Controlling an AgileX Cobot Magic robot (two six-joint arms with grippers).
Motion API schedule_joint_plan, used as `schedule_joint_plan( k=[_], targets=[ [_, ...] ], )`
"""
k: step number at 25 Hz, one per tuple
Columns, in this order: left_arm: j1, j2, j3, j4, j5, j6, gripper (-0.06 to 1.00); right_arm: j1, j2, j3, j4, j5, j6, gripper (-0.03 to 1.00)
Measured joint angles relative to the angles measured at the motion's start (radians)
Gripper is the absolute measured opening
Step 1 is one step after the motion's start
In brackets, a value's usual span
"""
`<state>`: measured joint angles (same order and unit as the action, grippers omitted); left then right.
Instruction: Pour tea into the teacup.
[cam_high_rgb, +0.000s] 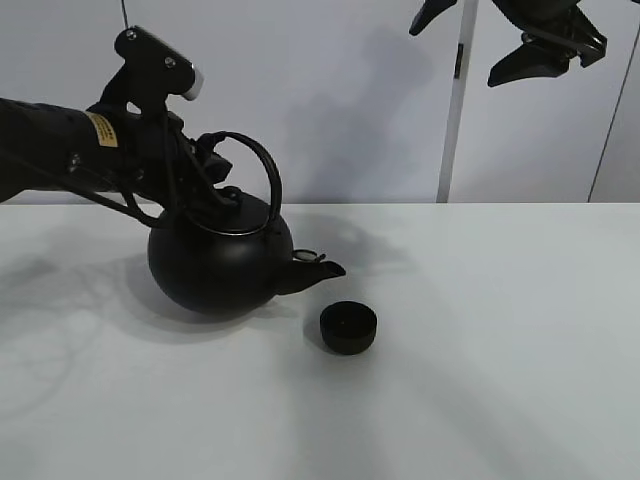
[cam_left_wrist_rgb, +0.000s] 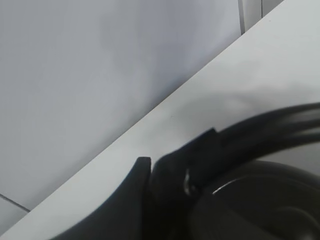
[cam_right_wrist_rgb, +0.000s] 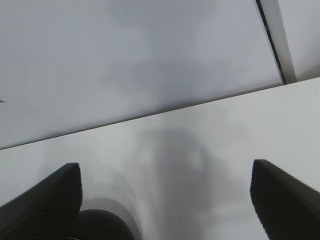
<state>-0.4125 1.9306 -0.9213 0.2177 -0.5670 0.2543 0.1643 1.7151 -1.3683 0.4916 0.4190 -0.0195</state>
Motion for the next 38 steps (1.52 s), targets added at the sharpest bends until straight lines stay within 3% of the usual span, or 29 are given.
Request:
schedule_joint_plan(
  k=[38],
  targets=[
    [-0.052,0.035,-0.077,-0.004,0.067,0.054,0.09,0.000,0.000,0.000,0.002,-0.019,0.000,0.63]
  ],
)
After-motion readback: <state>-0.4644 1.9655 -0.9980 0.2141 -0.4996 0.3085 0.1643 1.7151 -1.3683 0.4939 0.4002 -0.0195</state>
